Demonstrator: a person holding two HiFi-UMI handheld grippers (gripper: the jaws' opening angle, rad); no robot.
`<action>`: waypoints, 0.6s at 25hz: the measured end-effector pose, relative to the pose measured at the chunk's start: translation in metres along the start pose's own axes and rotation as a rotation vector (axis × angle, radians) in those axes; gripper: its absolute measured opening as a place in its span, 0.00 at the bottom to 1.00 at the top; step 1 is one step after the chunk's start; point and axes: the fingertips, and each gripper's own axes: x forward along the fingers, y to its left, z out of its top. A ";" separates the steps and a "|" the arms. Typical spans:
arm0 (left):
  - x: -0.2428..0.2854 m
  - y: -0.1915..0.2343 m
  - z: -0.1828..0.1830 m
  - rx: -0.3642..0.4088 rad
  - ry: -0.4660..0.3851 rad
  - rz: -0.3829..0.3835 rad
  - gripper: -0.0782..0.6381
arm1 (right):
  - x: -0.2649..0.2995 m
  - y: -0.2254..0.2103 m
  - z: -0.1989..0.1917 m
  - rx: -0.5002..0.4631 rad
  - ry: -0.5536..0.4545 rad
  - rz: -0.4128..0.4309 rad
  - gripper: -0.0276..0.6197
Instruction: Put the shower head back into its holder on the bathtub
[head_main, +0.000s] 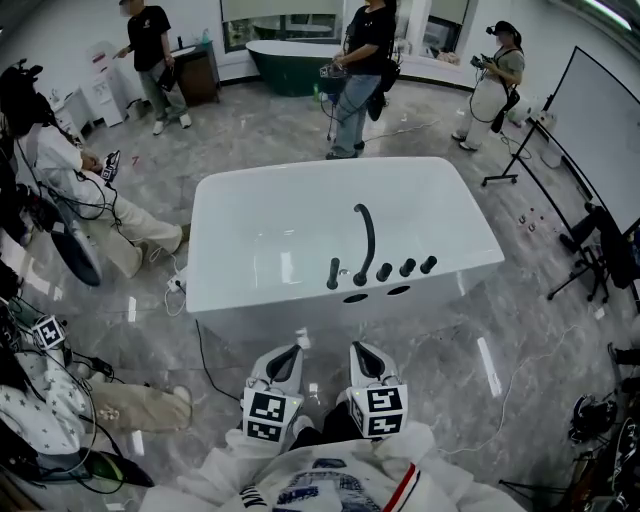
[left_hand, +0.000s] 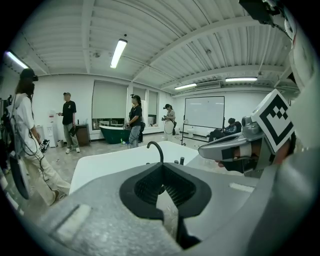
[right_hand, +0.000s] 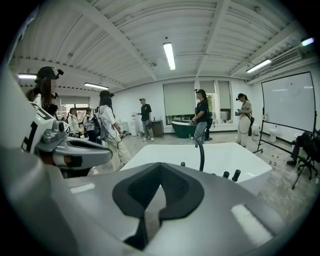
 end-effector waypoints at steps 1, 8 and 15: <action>-0.001 -0.001 -0.001 -0.003 0.000 0.003 0.11 | -0.002 0.000 -0.001 -0.004 0.002 0.003 0.05; 0.005 -0.007 0.008 -0.016 -0.001 0.046 0.11 | -0.004 -0.012 0.005 -0.015 0.003 0.036 0.05; 0.012 -0.030 0.016 -0.013 0.001 0.055 0.11 | -0.014 -0.027 0.006 -0.014 0.004 0.063 0.05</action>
